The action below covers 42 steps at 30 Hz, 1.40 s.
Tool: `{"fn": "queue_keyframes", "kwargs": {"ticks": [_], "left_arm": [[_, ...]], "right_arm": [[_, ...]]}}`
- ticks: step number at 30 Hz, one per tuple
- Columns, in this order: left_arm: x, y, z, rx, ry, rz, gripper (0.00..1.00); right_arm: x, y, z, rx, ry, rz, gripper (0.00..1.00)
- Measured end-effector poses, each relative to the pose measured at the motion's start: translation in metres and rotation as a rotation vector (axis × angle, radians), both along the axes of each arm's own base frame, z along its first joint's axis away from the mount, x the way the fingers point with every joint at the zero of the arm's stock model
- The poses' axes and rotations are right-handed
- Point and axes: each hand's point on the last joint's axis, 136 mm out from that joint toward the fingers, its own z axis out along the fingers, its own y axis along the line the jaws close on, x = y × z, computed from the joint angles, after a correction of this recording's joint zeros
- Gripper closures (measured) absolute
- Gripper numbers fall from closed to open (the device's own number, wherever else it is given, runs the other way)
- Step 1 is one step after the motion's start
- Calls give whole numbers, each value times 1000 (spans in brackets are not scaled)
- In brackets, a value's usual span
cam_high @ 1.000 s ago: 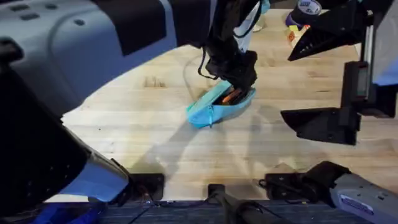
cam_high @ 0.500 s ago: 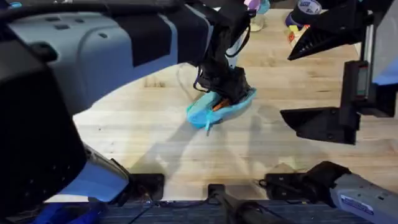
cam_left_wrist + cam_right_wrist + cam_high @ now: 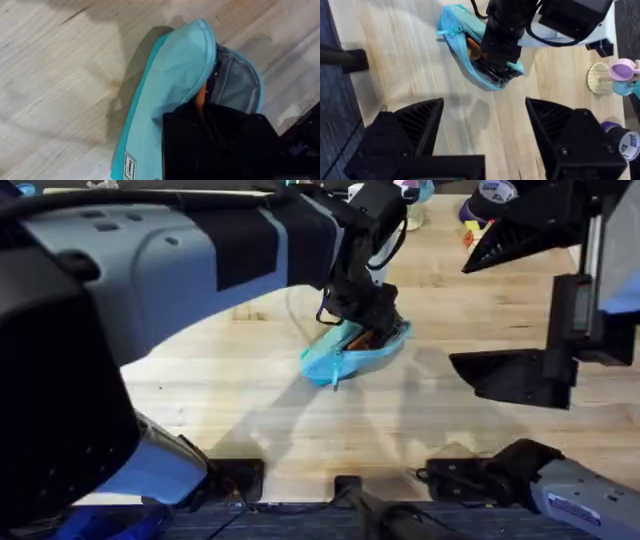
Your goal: Unzip the bag, pick up the pens from the table one at a time and place them inside, then zip the bag closed.
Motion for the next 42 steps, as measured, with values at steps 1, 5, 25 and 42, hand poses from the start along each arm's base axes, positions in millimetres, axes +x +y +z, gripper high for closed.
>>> {"fn": "queue_keyframes", "kwargs": {"ticks": [1, 5, 25, 42], "left_arm": [[1, -1, 0, -4, -7, -4, 957], [3, -3, 2, -11, -21, -12, 957], [-6, -3, 3, -23, 7, -54, 8], [-27, 56, 99, -27, -247, -213, 8]], "right_arm": [[0, 0, 0, 0, 0, 0, 4], [0, 0, 0, 0, 0, 0, 4], [0, 0, 0, 0, 0, 0, 3], [0, 0, 0, 0, 0, 0, 3]]}}
